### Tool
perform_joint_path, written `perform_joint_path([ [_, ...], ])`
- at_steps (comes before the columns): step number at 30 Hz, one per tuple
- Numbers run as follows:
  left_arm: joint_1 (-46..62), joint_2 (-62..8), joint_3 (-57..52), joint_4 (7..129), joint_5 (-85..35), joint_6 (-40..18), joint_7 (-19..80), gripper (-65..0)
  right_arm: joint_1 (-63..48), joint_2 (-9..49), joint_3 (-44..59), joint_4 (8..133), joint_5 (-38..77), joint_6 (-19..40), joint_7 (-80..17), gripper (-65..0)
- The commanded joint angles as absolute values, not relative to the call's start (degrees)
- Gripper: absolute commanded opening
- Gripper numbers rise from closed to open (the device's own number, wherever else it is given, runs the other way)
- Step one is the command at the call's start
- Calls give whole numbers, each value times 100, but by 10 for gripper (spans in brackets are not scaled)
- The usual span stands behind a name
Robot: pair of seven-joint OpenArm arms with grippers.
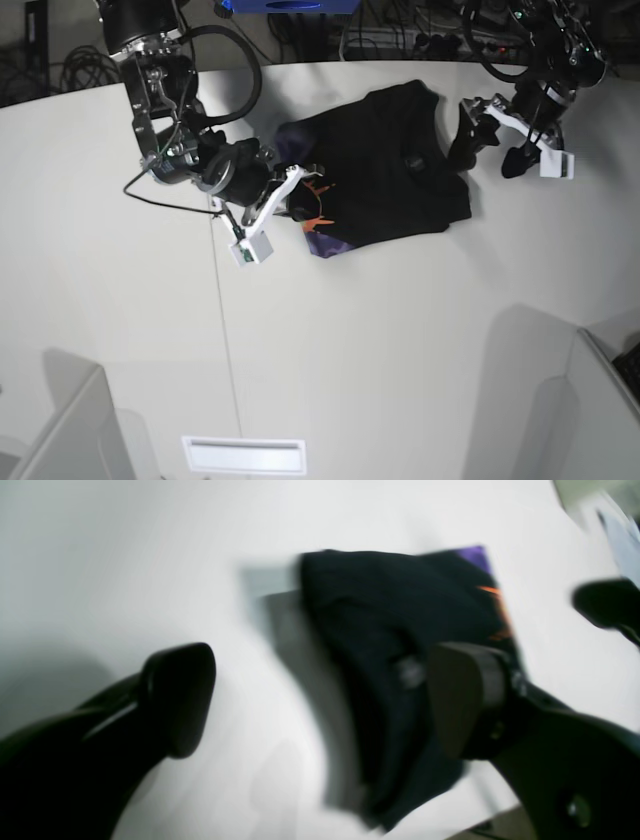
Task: Fold the T-shirt properly
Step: 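Grasp the folded bundle with the left gripper and release the right gripper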
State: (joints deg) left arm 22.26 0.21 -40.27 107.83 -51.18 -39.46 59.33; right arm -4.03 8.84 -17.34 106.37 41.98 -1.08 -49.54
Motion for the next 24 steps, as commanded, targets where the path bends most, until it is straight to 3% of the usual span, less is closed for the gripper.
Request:
perform_joint_path([
  [1,2246,4,-3908,10853,-5244,-4000,5824,0,-321,901,-1727,10747,4277,-66,-4857,-650],
  [15,1824,4,-3389,9604,-5218,-3811,5824,0,-576,1033,-1604,10897,4277,-66,-4813,-650],
  [24,1473,13,-3292,9270,-4268,-3811,5833,0,-769,1024,-1086,10897,4277,-66,-4813,-650],
])
